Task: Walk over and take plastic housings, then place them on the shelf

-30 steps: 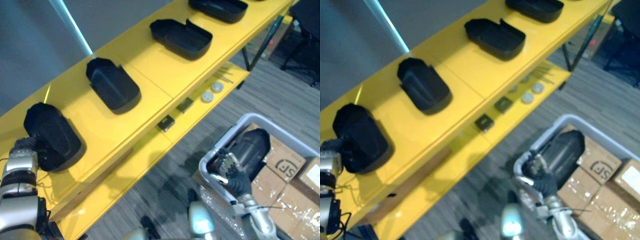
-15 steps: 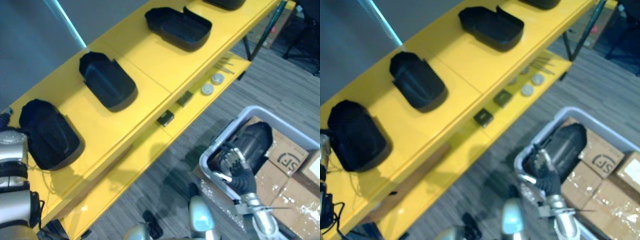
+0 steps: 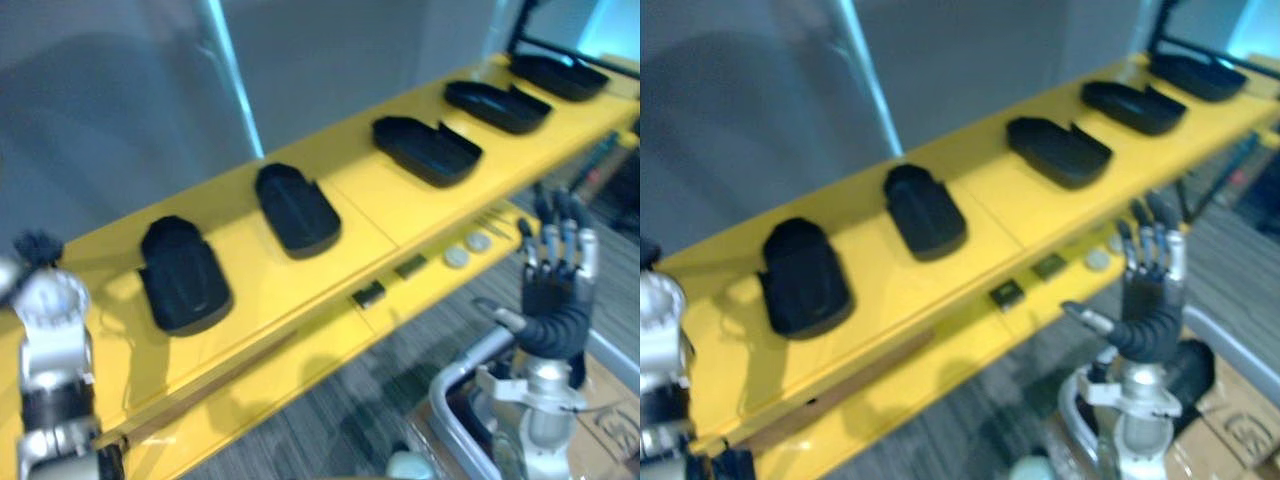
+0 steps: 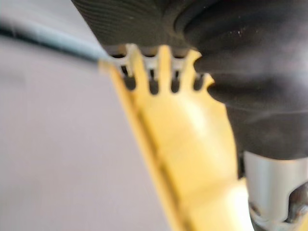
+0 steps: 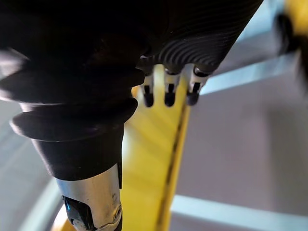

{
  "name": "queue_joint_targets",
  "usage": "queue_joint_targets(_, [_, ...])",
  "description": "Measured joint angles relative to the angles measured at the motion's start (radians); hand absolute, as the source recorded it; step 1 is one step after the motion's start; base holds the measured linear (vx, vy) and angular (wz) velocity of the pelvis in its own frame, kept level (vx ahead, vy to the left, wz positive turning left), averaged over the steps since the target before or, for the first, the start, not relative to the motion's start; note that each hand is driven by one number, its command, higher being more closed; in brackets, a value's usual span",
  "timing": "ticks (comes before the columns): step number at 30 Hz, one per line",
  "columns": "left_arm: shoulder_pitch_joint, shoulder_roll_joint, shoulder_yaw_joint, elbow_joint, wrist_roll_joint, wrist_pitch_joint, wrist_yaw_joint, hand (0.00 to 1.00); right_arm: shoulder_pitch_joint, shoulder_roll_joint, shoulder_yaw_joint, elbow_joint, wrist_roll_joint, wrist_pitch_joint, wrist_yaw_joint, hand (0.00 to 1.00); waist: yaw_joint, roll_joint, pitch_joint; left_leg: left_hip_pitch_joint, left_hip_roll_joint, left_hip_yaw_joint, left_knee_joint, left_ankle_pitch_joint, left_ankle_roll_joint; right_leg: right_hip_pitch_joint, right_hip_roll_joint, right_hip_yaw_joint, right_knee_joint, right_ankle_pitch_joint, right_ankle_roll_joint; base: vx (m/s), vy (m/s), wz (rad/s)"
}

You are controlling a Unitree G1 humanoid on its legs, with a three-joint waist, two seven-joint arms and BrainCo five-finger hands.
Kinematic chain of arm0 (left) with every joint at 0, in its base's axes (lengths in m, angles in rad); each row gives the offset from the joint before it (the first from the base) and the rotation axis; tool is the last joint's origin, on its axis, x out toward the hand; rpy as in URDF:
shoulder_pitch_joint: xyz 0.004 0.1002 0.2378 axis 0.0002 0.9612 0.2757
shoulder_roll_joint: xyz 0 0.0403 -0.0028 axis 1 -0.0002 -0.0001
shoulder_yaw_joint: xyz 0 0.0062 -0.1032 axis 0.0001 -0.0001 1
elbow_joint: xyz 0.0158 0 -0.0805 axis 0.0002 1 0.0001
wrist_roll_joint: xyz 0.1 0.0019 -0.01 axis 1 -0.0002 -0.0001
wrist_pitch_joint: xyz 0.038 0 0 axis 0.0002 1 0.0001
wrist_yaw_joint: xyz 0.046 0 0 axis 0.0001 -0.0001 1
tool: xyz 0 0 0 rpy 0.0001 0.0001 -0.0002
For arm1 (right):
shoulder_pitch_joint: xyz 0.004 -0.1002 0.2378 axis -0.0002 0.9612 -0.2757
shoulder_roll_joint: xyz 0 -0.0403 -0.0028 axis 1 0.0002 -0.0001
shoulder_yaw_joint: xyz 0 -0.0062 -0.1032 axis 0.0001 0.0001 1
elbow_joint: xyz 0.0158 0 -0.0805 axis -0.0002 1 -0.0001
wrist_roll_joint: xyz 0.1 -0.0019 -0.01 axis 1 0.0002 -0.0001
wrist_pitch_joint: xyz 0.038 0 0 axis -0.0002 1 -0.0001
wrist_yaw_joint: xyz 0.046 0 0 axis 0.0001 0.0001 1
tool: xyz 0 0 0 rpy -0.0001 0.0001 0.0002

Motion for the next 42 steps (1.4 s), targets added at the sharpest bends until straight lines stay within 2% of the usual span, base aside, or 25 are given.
queue_joint_targets(2, [0.160, -0.118, 0.032, -0.012, -0.015, 0.001, 0.008, 0.00, -0.065, -0.001, 0.068, 0.038, -0.011, 0.042, 0.042, 0.00, 0.057, -0.022, -0.013, -0.005, -0.002, -0.059, -0.002, 0.007, -0.004, 0.048, 0.003, -0.059, -0.035, 0.002, 0.003, -0.02, -0.039, 0.72])
queue_joint_targets(3, [0.199, -0.145, 0.037, -0.012, -0.019, 0.002, 0.005, 0.00, -0.081, -0.001, 0.089, 0.049, -0.017, 0.054, 0.053, 0.00, 0.069, -0.029, -0.016, -0.008, -0.003, -0.072, -0.003, 0.009, -0.005, 0.056, 0.003, -0.074, -0.044, 0.002, 0.003, -0.02, -0.036, 0.67])
queue_joint_targets(5, [0.316, -0.244, 0.038, 0.010, -0.102, 0.028, -0.034, 0.00, -0.147, -0.002, 0.154, 0.087, -0.041, 0.095, 0.101, 0.00, 0.108, -0.053, -0.032, -0.038, -0.013, -0.122, -0.005, 0.020, -0.004, 0.077, 0.004, -0.123, -0.066, 0.006, 0.007, -0.03, -0.025, 0.62])
queue_joint_targets(7, [0.377, -0.314, 0.044, 0.078, -0.148, 0.025, -0.051, 0.00, -0.207, -0.004, 0.181, 0.128, -0.060, 0.117, 0.117, 0.00, 0.136, -0.068, -0.041, -0.042, -0.019, -0.144, -0.019, 0.031, -0.005, 0.085, 0.004, -0.147, -0.077, 0.010, 0.008, -0.03, -0.013, 0.45])
queue_joint_targets(9, [0.430, -0.386, 0.063, 0.143, -0.181, -0.010, -0.097, 0.00, -0.252, -0.004, 0.177, 0.162, -0.058, 0.146, 0.117, 0.00, 0.146, -0.090, -0.055, -0.057, -0.027, -0.177, -0.028, 0.042, -0.003, 0.091, 0.003, -0.183, -0.082, 0.010, 0.009, -0.01, -0.009, 0.49])
queue_joint_targets(10, [0.461, -0.423, 0.067, 0.179, -0.213, -0.035, -0.146, 0.00, -0.271, -0.010, 0.170, 0.179, -0.028, 0.169, 0.125, 0.00, 0.159, -0.098, -0.056, -0.058, -0.033, -0.196, -0.042, 0.052, -0.001, 0.096, -0.001, -0.200, -0.082, 0.010, 0.009, 0.01, -0.002, 0.54])
queue_joint_targets(11, [0.484, -0.447, 0.065, 0.220, -0.253, -0.051, -0.223, 0.00, -0.282, -0.017, 0.160, 0.199, 0.000, 0.192, 0.153, 0.00, 0.166, -0.113, -0.059, -0.059, -0.039, -0.215, -0.052, 0.059, 0.000, 0.104, -0.002, -0.222, -0.082, 0.010, 0.008, 0.01, 0.002, 0.51])
queue_joint_targets(12, [0.495, -0.452, 0.060, 0.241, -0.267, -0.053, -0.261, 0.00, -0.283, -0.020, 0.154, 0.204, 0.003, 0.204, 0.170, 0.00, 0.169, -0.117, -0.061, -0.064, -0.042, -0.223, -0.054, 0.061, 0.001, 0.104, -0.006, -0.230, -0.082, 0.010, 0.008, -0.01, 0.014, 0.45])
queue_joint_targets(13, [0.508, -0.452, 0.038, 0.289, -0.289, -0.052, -0.342, 0.00, -0.284, -0.029, 0.152, 0.210, 0.023, 0.224, 0.214, 0.00, 0.171, -0.121, -0.061, -0.074, -0.048, -0.235, -0.056, 0.065, 0.005, 0.101, -0.015, -0.245, -0.081, 0.009, 0.009, -0.01, 0.022, 0.26])
queue_joint_targets(14, [0.514, -0.451, 0.026, 0.314, -0.289, -0.046, -0.389, 0.00, -0.284, -0.036, 0.153, 0.212, 0.040, 0.241, 0.244, 0.00, 0.173, -0.128, -0.063, -0.071, -0.051, -0.236, -0.064, 0.070, 0.007, 0.100, -0.017, -0.246, -0.078, 0.009, 0.009, -0.02, 0.031, 0.19])
queue_joint_targets(15, [0.522, -0.441, -0.024, 0.378, -0.285, -0.025, -0.479, 0.00, -0.284, -0.055, 0.160, 0.222, 0.052, 0.268, 0.306, 0.00, 0.173, -0.127, -0.061, -0.072, -0.059, -0.235, -0.073, 0.075, 0.009, 0.096, -0.020, -0.247, -0.075, 0.009, 0.009, -0.01, 0.025, 0.05])
queue_joint_targets(16, [0.526, -0.434, -0.045, 0.409, -0.281, -0.011, -0.516, 0.00, -0.284, -0.063, 0.164, 0.228, 0.065, 0.278, 0.331, 0.00, 0.172, -0.126, -0.061, -0.071, -0.062, -0.235, -0.075, 0.076, 0.011, 0.094, -0.024, -0.247, -0.071, 0.009, 0.009, -0.02, 0.034, 0.02])
queue_joint_targets(17, [0.520, -0.418, -0.083, 0.464, -0.272, 0.022, -0.572, 0.00, -0.284, -0.077, 0.176, 0.234, 0.085, 0.293, 0.366, 0.00, 0.171, -0.124, -0.059, -0.071, -0.066, -0.234, -0.077, 0.077, 0.013, 0.090, -0.030, -0.247, -0.063, 0.009, 0.009, -0.02, 0.048, -0.02])
queue_joint_targets(19, [0.495, -0.386, -0.145, 0.620, -0.275, 0.111, -0.727, 0.00, -0.284, -0.104, 0.208, 0.244, 0.114, 0.328, 0.451, 0.00, 0.165, -0.123, -0.055, -0.070, -0.069, -0.227, -0.081, 0.080, 0.016, 0.081, -0.042, -0.243, -0.051, 0.008, 0.011, -0.01, 0.044, -0.05])
queue_joint_targets(20, [0.488, -0.376, -0.159, 0.680, -0.277, 0.130, -0.765, 0.00, -0.284, -0.111, 0.221, 0.251, 0.124, 0.335, 0.474, 0.00, 0.160, -0.126, -0.055, -0.069, -0.069, -0.222, -0.084, 0.080, 0.017, 0.078, -0.044, -0.240, -0.049, 0.008, 0.011, 0.00, 0.032, -0.19])
queue_joint_targets(21, [0.481, -0.364, -0.172, 0.776, -0.282, 0.169, -0.830, 0.00, -0.285, -0.115, 0.239, 0.284, 0.127, 0.344, 0.516, 0.00, 0.160, -0.131, -0.053, -0.063, -0.070, -0.205, -0.084, 0.079, 0.017, 0.070, -0.049, -0.223, -0.043, 0.008, 0.011, 0.01, 0.031, -0.25])
queue_joint_targets(22, [0.479, -0.363, -0.172, 0.801, -0.285, 0.181, -0.847, 0.00, -0.287, -0.114, 0.245, 0.301, 0.128, 0.350, 0.531, 0.00, 0.162, -0.137, -0.049, -0.055, -0.070, -0.199, -0.085, 0.079, 0.017, 0.072, -0.050, -0.216, -0.041, 0.008, 0.011, 0.00, 0.033, -0.29])
queue_joint_targets(27, [0.459, -0.312, -0.176, 0.937, -0.356, 0.251, -0.936, 0.00, -0.306, -0.098, 0.319, 0.443, 0.132, 0.362, 0.612, 0.00, 0.165, -0.135, -0.025, -0.037, -0.070, -0.161, -0.086, 0.079, 0.017, 0.066, -0.050, -0.189, -0.028, 0.005, 0.014, -0.04, 0.012, -0.19])
queue_joint_targets(28, [0.453, -0.296, -0.176, 0.956, -0.364, 0.260, -0.954, 0.00, -0.306, -0.092, 0.333, 0.448, 0.122, 0.361, 0.620, 0.00, 0.164, -0.122, -0.013, -0.037, -0.070, -0.156, -0.090, 0.079, 0.017, 0.062, -0.050, -0.187, -0.024, 0.004, 0.016, -0.08, 0.003, -0.11])
queue_joint_targets(29, [0.447, -0.285, -0.176, 0.969, -0.365, 0.265, -0.972, 0.00, -0.306, -0.085, 0.339, 0.451, 0.114, 0.360, 0.623, 0.00, 0.163, -0.127, -0.009, -0.036, -0.070, -0.153, -0.091, 0.081, 0.019, 0.060, -0.051, -0.185, -0.021, 0.003, 0.018, -0.08, 0.002, -0.08])
queue_joint_targets(31, [0.438, -0.277, -0.176, 0.979, -0.373, 0.266, -0.993, 0.00, -0.306, -0.079, 0.346, 0.456, 0.106, 0.359, 0.630, 0.00, 0.162, -0.120, 0.002, -0.040, -0.070, -0.151, -0.091, 0.083, 0.021, 0.049, -0.053, -0.183, -0.011, 0.002, 0.019, -0.07, 0.004, -0.05])
queue_joint_targets(36, [0.403, -0.267, -0.177, 0.993, -0.403, 0.265, -1.016, 0.00, -0.318, -0.062, 0.383, 0.456, 0.074, 0.368, 0.660, 0.00, 0.162, -0.125, 0.028, -0.043, -0.070, -0.152, -0.091, 0.087, 0.022, 0.045, -0.054, -0.182, -0.006, 0.002, 0.020, -0.02, 0.003, -0.01])
queue_joint_targets(38, [0.391, -0.262, -0.179, 0.992, -0.404, 0.263, -1.025, 0.00, -0.336, -0.047, 0.416, 0.456, 0.054, 0.390, 0.648, 0.00, 0.162, -0.123, 0.036, -0.051, -0.071, -0.157, -0.086, 0.088, 0.022, 0.042, -0.055, -0.187, -0.006, 0.002, 0.020, 0.03, 0.003, 0.08])
queue_joint_targets(42, [0.371, -0.255, -0.210, 0.989, -0.403, 0.255, -1.032, 0.00, -0.382, -0.005, 0.421, 0.482, 0.046, 0.390, 0.573, 0.00, 0.165, -0.127, 0.064, -0.055, -0.076, -0.168, -0.086, 0.093, 0.023, 0.043, -0.059, -0.194, -0.004, 0.003, 0.020, 0.01, 0.005, 0.09])
